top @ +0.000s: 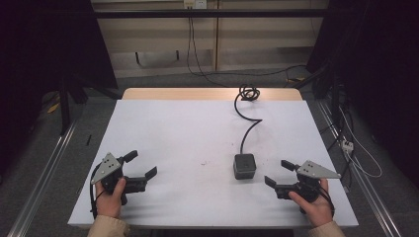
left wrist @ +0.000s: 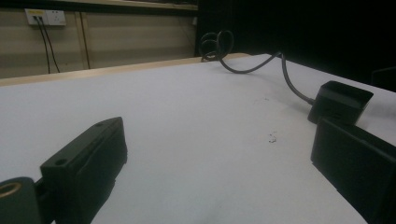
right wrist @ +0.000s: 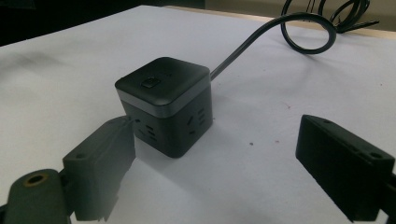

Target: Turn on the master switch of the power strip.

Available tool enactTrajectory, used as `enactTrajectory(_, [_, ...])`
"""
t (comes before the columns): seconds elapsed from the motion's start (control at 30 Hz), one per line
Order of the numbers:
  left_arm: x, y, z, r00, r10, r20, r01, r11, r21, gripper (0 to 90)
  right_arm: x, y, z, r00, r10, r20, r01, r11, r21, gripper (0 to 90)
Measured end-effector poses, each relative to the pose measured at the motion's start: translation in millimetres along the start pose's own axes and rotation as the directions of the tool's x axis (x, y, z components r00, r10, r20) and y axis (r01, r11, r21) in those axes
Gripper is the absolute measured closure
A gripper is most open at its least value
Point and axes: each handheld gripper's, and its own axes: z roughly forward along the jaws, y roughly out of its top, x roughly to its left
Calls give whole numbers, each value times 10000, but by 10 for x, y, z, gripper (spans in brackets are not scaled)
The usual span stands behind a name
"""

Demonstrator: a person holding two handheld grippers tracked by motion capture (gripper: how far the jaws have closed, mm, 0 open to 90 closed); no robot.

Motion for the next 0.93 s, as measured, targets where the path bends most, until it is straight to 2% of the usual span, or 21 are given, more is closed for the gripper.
enactTrajectory(0.37, [-1, -2, 3, 10000, 30, -27, -30, 10000, 19, 32, -40, -35, -47, 9999, 31, 140, -31, 10000, 2, 113])
enactTrajectory(0.93, [-1, 0, 8, 10000, 35, -1, -35, 10000, 26, 32, -29, -38, -34, 9998, -100, 151, 99, 9999, 93, 113])
